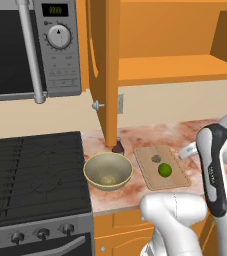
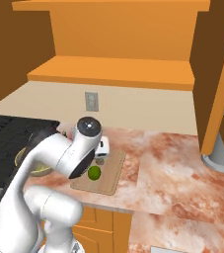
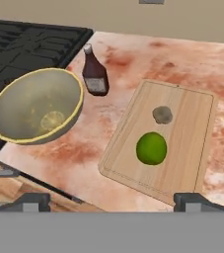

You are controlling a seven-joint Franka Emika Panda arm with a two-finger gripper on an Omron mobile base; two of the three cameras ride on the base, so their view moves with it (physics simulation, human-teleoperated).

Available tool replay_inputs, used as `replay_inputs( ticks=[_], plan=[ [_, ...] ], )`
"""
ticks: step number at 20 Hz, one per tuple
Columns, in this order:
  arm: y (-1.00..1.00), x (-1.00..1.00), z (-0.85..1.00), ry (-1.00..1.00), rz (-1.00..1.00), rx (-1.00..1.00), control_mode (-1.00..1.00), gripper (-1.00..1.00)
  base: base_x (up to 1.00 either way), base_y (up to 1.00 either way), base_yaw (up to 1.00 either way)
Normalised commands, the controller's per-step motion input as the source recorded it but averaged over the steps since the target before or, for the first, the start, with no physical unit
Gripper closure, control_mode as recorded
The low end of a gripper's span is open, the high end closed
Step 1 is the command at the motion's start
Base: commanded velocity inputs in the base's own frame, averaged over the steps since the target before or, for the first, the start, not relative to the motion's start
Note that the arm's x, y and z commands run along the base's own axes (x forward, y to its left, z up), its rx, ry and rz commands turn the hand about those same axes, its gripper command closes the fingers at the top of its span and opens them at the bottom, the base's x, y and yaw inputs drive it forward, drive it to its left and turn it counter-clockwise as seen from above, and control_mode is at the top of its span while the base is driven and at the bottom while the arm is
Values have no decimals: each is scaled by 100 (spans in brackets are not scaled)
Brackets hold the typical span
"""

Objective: Open the cabinet. Place the bowl and condiment on the counter. Then place the lime and garlic on the cutting board.

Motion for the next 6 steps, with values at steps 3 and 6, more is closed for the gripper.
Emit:
replay_inputs(
  ticks=[3,6],
  plan=[
    [13,-44,79,-11,-9,-6,-100,-100,0,0,0],
    [18,-43,83,-10,-9,-6,-100,-100,0,0,0]
  ],
)
